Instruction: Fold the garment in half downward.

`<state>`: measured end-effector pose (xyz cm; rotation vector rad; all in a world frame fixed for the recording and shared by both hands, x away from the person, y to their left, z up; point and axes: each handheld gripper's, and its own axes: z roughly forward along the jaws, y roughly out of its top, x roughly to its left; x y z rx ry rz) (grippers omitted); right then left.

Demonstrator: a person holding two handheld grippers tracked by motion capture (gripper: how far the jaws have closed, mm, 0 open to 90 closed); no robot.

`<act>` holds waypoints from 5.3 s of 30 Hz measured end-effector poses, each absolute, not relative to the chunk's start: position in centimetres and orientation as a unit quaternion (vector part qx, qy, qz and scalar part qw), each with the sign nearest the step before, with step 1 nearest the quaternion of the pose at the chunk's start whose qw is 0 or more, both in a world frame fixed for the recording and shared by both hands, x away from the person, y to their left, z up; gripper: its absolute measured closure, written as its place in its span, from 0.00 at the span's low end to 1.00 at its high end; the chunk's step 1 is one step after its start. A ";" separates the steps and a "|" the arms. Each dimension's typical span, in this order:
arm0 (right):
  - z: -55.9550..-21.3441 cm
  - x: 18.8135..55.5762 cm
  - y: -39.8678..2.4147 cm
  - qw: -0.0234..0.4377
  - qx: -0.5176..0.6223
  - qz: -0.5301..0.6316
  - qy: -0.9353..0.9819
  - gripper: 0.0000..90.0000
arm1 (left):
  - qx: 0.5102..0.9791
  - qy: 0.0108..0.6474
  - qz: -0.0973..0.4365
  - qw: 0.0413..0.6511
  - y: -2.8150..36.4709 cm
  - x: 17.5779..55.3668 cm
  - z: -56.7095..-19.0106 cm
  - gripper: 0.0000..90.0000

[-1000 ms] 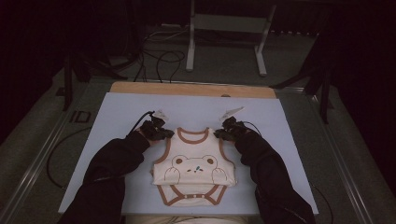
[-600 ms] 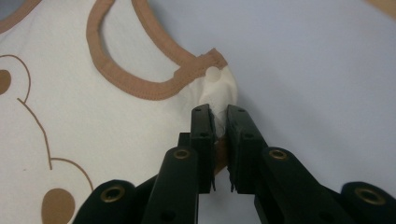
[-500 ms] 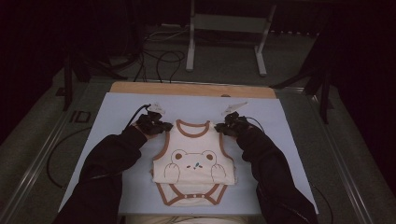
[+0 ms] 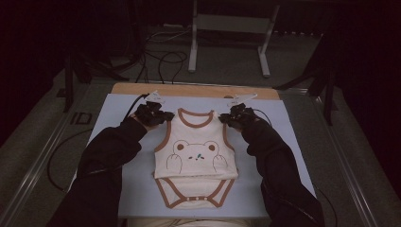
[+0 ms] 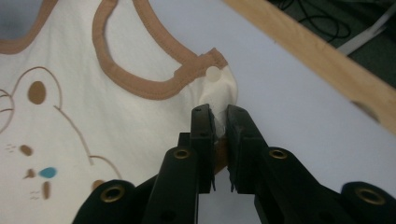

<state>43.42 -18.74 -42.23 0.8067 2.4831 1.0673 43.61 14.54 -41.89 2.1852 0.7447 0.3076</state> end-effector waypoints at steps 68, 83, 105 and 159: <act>-37.9 37.6 -18.2 0.209 0.236 0.432 0.845 0.91 | 0.840 0.247 0.167 0.452 16.1 37.0 -38.0 0.98; -39.7 34.3 -18.6 0.192 0.224 0.432 0.852 0.91 | 0.849 0.226 0.165 0.448 15.4 33.5 -39.9 0.98; -42.6 28.6 -19.5 0.154 0.214 0.445 0.856 0.91 | 0.837 0.222 0.143 0.479 15.7 27.8 -43.1 0.97; -48.2 24.6 -19.5 0.041 0.221 0.416 0.881 0.45 | 0.868 0.186 0.026 0.460 15.9 23.5 -48.9 0.58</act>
